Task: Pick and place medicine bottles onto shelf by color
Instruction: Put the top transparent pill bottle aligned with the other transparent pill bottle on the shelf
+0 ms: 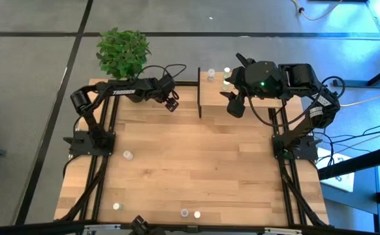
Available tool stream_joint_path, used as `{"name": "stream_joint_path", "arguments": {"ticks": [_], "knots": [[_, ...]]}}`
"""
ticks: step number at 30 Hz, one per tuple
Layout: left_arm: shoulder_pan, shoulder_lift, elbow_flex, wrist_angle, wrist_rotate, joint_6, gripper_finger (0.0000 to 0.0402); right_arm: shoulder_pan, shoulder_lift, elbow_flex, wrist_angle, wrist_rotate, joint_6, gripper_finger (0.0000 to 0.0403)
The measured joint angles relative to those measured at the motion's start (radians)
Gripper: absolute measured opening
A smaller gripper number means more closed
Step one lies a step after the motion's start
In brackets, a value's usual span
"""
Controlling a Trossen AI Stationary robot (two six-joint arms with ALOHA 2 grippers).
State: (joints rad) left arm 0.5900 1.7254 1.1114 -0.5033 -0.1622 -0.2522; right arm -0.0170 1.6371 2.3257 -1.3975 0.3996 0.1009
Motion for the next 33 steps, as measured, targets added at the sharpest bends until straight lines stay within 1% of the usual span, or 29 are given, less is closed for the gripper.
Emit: {"name": "stream_joint_path", "arguments": {"ticks": [8, 13, 17, 25, 27, 30, 33], "knots": [[0.001, 0.003, 0.0, 0.004, 0.012, 0.001, 0.0261, 0.0, 0.0, 0.0, 0.0, 0.0, 0.0, 0.0236], [0.0, 0.039, 0.0, 0.006, 0.033, 0.001, 0.0259, 0.0, 0.0, 0.0, 0.0, 0.0, 0.011, 0.0236], [0.001, 0.062, 0.0, 0.005, 0.031, 0.001, 0.0259, 0.0, 0.0, 0.0, -0.001, 0.0, 0.026, 0.0236], [-0.002, 0.063, 0.0, 0.033, 0.015, 0.004, 0.0259, 0.0, 0.0, 0.0, -0.003, 0.0, 0.026, 0.0236], [-0.007, 0.063, 0.0, 0.034, 0.015, 0.025, 0.0259, 0.0, 0.0, 0.0, -0.003, 0.0, 0.026, 0.0236], [-0.019, 0.063, 0.0, 0.04, -0.006, 0.051, 0.0258, 0.0, 0.0, 0.0, -0.003, 0.001, 0.026, 0.0236], [-0.036, 0.063, 0.0, 0.04, -0.058, 0.075, 0.0252, 0.0, 0.0, 0.0, -0.003, 0.001, 0.026, 0.0236]]}}
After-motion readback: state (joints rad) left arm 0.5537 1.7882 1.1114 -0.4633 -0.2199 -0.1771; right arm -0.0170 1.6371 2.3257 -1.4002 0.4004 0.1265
